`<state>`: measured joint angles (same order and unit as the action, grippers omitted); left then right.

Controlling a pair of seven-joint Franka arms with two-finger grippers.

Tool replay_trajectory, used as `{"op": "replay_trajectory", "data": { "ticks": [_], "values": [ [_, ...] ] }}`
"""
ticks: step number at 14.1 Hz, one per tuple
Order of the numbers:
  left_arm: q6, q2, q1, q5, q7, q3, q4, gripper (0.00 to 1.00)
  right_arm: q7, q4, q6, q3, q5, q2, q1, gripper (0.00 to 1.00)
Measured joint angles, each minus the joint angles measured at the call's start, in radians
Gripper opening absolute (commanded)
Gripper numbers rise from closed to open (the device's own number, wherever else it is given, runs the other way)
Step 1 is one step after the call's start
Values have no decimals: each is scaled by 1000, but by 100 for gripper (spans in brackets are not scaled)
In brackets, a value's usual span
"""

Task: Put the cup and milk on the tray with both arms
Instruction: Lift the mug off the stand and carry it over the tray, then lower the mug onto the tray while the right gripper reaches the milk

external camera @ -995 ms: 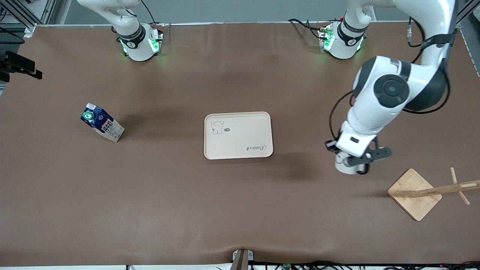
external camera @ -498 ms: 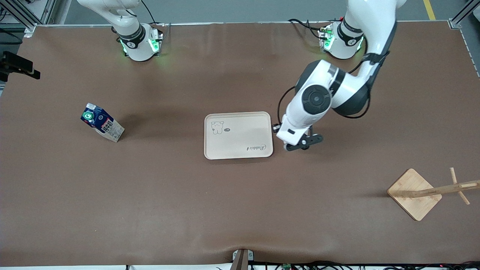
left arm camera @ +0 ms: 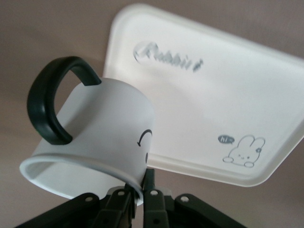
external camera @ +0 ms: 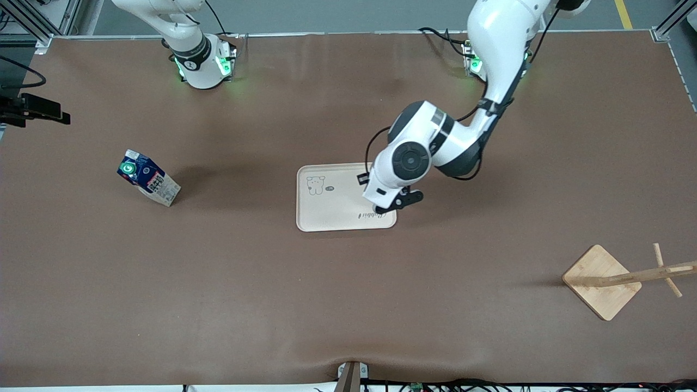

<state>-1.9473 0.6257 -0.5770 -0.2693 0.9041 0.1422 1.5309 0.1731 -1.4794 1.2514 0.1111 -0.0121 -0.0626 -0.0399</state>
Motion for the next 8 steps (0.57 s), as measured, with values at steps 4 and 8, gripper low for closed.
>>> {"op": "replay_trajectory", "data": {
  "ticks": [4, 8],
  "values": [
    [1, 47, -36, -42, 5, 0, -21, 0, -70, -82, 48, 0, 14, 1, 0, 100],
    [17, 57, -37, -42, 26, -1, -24, 0, -119, -212, 188, 1, 40, 7, -4, 100]
  ]
}}
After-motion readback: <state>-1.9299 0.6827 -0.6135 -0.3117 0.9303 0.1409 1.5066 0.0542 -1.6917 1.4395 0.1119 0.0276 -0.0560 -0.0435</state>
